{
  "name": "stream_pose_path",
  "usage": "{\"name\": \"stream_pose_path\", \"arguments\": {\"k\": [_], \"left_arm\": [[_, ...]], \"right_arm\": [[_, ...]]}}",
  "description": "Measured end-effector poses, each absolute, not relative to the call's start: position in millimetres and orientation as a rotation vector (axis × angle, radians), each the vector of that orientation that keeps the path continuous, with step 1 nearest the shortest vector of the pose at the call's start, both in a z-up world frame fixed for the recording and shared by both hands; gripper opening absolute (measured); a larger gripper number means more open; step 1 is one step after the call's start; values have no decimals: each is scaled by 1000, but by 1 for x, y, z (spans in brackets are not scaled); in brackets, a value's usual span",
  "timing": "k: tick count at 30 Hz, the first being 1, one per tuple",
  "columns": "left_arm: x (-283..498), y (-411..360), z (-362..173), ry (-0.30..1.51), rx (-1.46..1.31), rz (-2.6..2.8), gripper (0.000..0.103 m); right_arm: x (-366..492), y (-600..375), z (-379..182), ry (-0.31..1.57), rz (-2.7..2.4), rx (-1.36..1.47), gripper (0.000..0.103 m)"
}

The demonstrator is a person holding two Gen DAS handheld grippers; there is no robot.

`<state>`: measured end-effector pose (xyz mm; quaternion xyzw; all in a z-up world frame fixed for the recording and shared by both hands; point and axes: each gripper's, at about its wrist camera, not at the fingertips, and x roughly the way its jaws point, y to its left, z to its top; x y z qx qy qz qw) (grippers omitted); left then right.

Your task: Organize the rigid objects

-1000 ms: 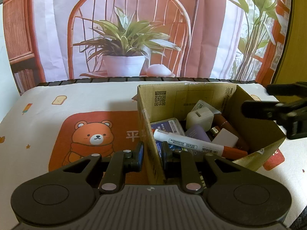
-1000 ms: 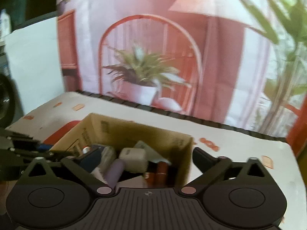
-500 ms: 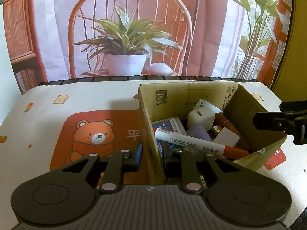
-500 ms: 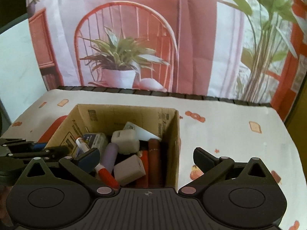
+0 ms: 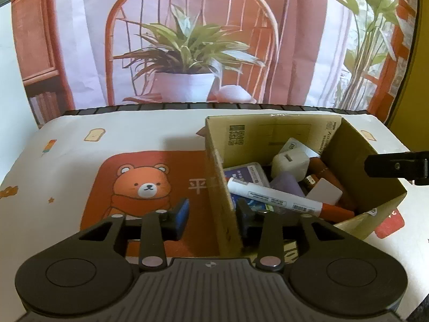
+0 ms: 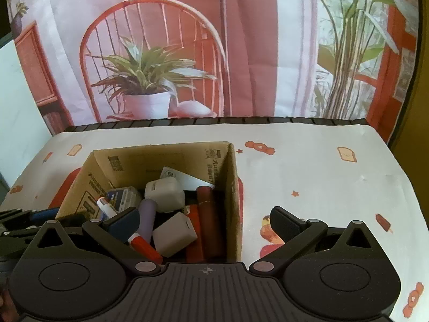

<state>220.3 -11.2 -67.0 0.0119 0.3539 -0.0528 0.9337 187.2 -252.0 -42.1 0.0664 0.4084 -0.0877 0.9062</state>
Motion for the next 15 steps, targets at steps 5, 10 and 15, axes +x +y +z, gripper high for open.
{"name": "stream_pose_path", "arguments": {"k": [5,10,15], "left_arm": [[215,-13,-60,713,39,-106,64],[205,-17,-48,681,54,-104,85],[194,-18,-35,652,60,-90,99]], "right_arm": [[183,-253,-37,838,-195,154,103],[178,-252,-31,828,-214,153,103],[167,-250,-21,807,-220,157,103]]}}
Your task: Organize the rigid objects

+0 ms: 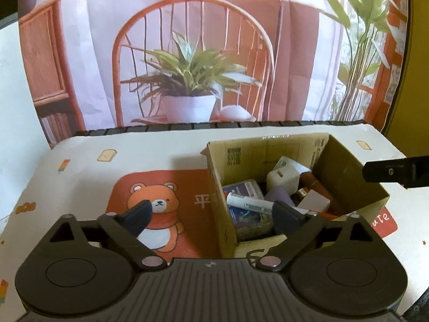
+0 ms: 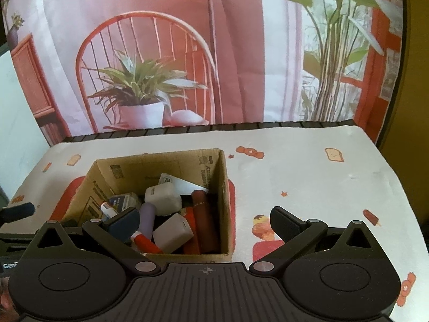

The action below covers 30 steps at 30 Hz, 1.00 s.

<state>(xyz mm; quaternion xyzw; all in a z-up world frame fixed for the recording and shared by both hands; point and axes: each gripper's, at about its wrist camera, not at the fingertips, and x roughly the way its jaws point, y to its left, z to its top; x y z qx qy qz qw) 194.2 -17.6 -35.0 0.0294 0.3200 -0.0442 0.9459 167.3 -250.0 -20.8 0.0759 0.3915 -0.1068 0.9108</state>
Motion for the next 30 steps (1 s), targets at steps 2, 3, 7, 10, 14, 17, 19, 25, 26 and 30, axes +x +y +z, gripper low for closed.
{"name": "stream_pose_path", "arguments": {"k": [2,3,7,10,14,17,19,25,26,30], "left_arm": [[189,-18,-30,650,50,-94,101],[186,-17,-27,650,45,-95,103],[174,-16,-18,641,36,-91,103],[163,-15,-12,641,32,-85,103],[145,-15,-2,649,36,-85,103],[131,-14,5,654,34,-82,103],[122,-12,10,660,32,-70,103],[96,-2,21,689,8,-50,103],[92,0,22,692,8,-46,103],[71,1,23,697,35,-38,103]], "right_arm": [[162,-249,-16,795,-220,157,103],[159,-248,-14,788,-219,157,103],[146,-243,-5,773,-226,154,103],[135,-239,1,761,-223,159,103],[117,-233,10,738,-214,158,103],[101,-226,17,726,-215,149,103],[91,-223,22,715,-214,148,103],[56,-212,33,702,-205,146,103],[50,-211,34,700,-206,147,103],[28,-204,38,694,-215,154,103]]}}
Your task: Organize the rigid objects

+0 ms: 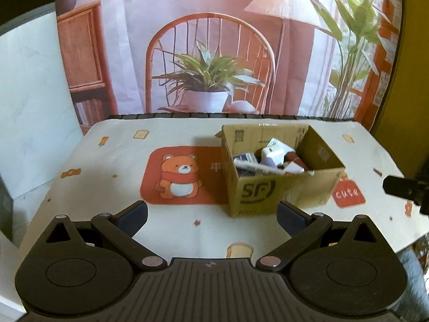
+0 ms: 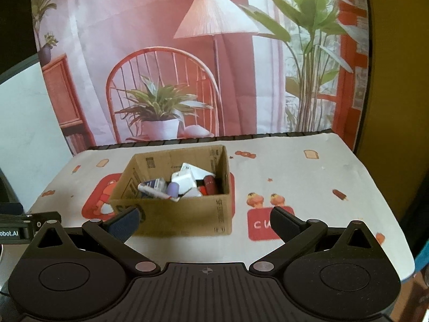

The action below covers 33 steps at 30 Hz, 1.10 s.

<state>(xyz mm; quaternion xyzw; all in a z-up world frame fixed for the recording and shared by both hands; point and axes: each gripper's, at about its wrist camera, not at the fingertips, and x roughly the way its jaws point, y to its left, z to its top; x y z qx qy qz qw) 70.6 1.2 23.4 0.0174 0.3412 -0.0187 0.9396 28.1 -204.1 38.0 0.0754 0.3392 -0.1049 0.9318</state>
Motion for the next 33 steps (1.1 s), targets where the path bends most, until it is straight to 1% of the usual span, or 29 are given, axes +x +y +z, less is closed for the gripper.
{"name": "stream_pose_path", "arguments": {"k": [13,23,33], "left_arm": [[19,-2,28,675,83,-16,103],[10,-10,25,671,114,13,103],[11,2,25,669,43,39,103]], "right_arm": [[-18,-185,36,685,-238,137,103],[-30,-180,32,664,-262,124,103],[-32,-176,34,628,-278,93,103]]}}
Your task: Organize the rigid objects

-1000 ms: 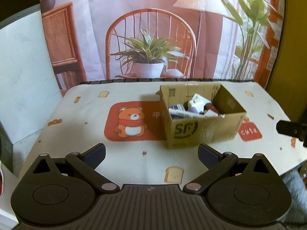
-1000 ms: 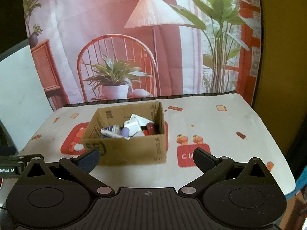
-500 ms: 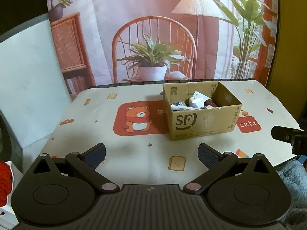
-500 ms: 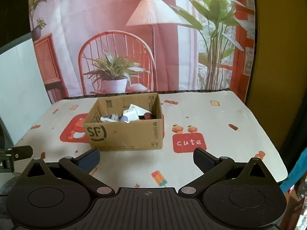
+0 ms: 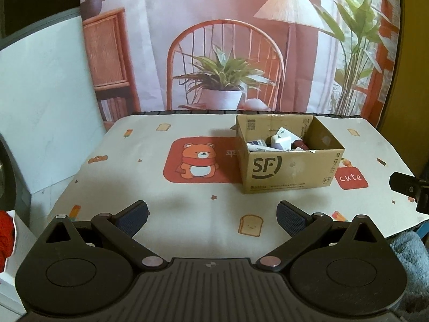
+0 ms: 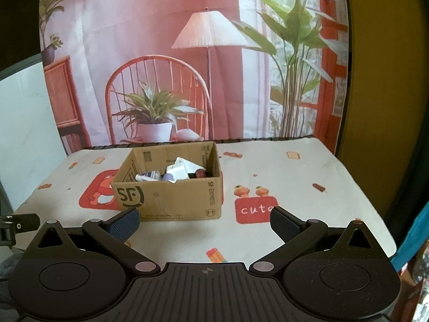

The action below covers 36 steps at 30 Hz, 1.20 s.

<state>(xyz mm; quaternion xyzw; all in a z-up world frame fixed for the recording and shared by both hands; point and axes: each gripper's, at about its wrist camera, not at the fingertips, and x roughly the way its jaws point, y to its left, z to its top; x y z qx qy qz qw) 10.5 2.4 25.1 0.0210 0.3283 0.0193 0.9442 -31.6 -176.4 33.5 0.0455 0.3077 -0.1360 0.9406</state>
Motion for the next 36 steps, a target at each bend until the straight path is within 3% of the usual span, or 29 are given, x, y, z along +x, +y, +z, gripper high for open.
{"name": "stream_pose_path", "arguments": {"k": [36], "left_arm": [[5,-1,27,649,59,46,103]], "right_arm": [[-30,-174,34,628,-276,92,103]]}}
